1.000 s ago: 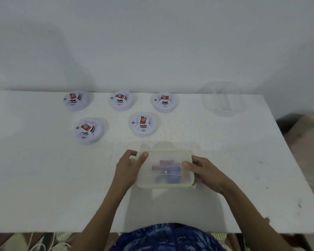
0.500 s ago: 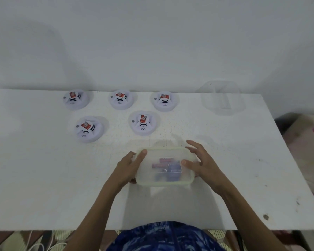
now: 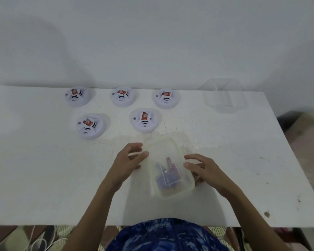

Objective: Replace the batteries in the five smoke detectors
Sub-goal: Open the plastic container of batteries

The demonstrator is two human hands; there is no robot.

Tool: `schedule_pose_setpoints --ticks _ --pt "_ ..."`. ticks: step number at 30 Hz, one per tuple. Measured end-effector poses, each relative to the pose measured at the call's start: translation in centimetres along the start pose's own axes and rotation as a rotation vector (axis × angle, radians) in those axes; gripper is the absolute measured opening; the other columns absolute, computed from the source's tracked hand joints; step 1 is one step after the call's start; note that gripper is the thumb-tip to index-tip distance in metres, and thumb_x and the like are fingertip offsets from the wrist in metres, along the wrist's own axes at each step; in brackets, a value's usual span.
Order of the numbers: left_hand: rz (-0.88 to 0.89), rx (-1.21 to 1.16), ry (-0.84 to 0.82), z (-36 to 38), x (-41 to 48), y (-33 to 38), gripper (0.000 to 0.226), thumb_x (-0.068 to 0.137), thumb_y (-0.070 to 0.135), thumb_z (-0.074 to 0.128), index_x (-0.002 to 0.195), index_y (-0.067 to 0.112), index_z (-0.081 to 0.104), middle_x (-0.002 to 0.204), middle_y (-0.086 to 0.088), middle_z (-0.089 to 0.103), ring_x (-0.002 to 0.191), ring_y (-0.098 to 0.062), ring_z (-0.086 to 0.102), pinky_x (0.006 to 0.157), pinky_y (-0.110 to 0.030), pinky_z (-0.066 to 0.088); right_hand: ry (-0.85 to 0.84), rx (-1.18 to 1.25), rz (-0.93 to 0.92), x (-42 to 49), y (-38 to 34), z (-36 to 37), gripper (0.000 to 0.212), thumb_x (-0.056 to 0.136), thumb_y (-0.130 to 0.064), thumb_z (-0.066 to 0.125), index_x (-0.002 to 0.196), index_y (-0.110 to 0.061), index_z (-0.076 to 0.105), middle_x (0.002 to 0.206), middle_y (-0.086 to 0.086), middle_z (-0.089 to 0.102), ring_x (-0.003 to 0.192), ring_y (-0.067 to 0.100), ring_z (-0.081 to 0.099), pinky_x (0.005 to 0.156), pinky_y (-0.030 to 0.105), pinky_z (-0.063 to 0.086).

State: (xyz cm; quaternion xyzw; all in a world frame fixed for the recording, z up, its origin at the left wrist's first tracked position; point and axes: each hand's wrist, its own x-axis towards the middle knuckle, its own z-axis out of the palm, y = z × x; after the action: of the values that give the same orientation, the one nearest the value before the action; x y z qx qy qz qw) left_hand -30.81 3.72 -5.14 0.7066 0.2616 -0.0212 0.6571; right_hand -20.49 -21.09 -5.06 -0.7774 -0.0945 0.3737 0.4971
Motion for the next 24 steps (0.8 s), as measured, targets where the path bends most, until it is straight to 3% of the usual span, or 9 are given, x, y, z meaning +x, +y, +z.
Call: schedule_pose_setpoints --ticks 3,6,10,17,24 --pt "-0.164 0.004 -0.156 0.5 -0.3 0.1 0.043 0.081 0.043 0.069 0.118 0.024 0.055 0.109 -0.004 0.066 0.093 -0.018 0.068 0.077 -0.035 0.059 -0.112 0.017 0.038 -0.2 -0.3 -0.3 0.028 0.089 -0.029 0.064 0.116 -0.024 0.059 0.077 0.012 0.072 0.067 0.025 0.068 0.067 0.033 0.058" --pt "-0.167 0.015 -0.258 0.9 -0.5 0.0 0.047 0.079 0.040 0.072 0.120 0.027 0.054 0.108 -0.004 0.068 0.093 -0.018 0.069 0.077 -0.034 0.058 -0.202 0.042 0.059 -0.4 -0.4 -0.3 0.023 0.090 -0.027 0.062 0.111 -0.018 0.060 0.082 0.017 0.072 0.070 0.030 0.068 0.071 0.037 0.058" --pt "-0.186 -0.073 -0.279 0.9 -0.5 0.0 0.052 0.077 0.037 0.073 0.123 0.026 0.053 0.106 -0.006 0.071 0.095 -0.020 0.069 0.080 -0.038 0.058 -0.143 0.158 0.036 0.0 0.3 0.3 0.030 0.090 -0.035 0.062 0.101 -0.007 0.061 0.085 0.012 0.069 0.077 0.028 0.066 0.079 0.041 0.057" --pt "-0.210 -0.165 -0.324 1.1 -0.7 -0.5 0.049 0.082 0.032 0.069 0.124 0.017 0.049 0.109 -0.011 0.070 0.099 -0.027 0.068 0.089 -0.043 0.054 -0.208 0.433 0.040 0.8 2.0 0.8 0.030 0.090 -0.026 0.063 0.108 -0.001 0.061 0.109 0.020 0.064 0.097 0.032 0.061 0.096 0.052 0.048" --pt "-0.225 -0.205 -0.334 1.2 -0.5 -0.8 0.048 0.084 0.028 0.067 0.120 -0.001 0.052 0.110 -0.015 0.070 0.103 -0.031 0.066 0.095 -0.046 0.050 -0.290 0.472 0.062 1.4 2.3 0.7 0.052 0.089 -0.028 0.062 0.124 0.008 0.050 0.124 0.030 0.055 0.106 0.036 0.058 0.100 0.054 0.043"
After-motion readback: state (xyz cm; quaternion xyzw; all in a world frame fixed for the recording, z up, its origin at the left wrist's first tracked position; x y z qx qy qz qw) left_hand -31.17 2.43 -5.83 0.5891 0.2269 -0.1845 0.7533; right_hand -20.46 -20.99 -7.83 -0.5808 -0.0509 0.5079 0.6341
